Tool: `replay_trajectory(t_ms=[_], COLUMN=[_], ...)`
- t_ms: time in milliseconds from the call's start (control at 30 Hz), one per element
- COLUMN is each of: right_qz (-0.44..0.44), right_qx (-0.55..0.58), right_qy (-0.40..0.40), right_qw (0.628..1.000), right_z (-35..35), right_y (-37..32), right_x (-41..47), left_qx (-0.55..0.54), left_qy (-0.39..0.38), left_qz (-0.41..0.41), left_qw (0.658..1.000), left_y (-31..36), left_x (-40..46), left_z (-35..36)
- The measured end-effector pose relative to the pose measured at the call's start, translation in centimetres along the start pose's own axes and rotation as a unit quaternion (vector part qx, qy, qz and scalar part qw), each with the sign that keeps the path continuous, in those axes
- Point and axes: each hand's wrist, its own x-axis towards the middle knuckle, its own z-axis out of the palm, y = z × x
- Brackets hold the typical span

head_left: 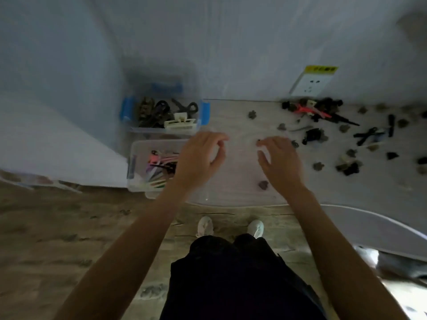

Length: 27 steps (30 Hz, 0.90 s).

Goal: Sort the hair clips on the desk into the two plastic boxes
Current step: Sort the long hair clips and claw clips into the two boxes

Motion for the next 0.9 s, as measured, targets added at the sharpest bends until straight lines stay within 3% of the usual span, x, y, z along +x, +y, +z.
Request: replay_trajectory(t_ms=[167, 267, 400, 567, 767, 900], right_qz=[0.164, 0.199, 0.180, 0.207, 0.274, 0.161], right_qx=[-0.056, -0.058, -0.080, -0.041, 0.072, 0.079], right_qy=[-0.093, -0.123, -0.158, -0.175, -0.077, -0.058], right_qw=[0.980, 0.971, 0.968, 0.962, 0.956, 0.982], right_z=[-0.5, 0.3, 1.0, 0.7, -1.4, -1.9], right_y=[11.7, 14.7, 16.2, 18.5, 21.7, 24.2], right_x=[-3.2, -3.4, -1.1, 2.0, 2.9, 5.5], left_qx=[-0.026, -0.029, -0.023, 0.106, 0.148, 0.133], left_qy=[-0.177, -0.226, -0.226, -0.259, -0.294, -0.218], left_qz=[0.022, -0.014, -0.053, -0.066, -0.104, -0.099], left_qw=[0.984, 0.974, 0.972, 0.958, 0.939, 0.962], left_y=[4.6, 6.5, 8.0, 8.6, 8.4, 7.4], left_x=[3.3, 4.9, 8.5, 13.7, 15.4, 14.5], left_z=[8.3, 12.6, 17.0, 21.4, 23.7, 23.8])
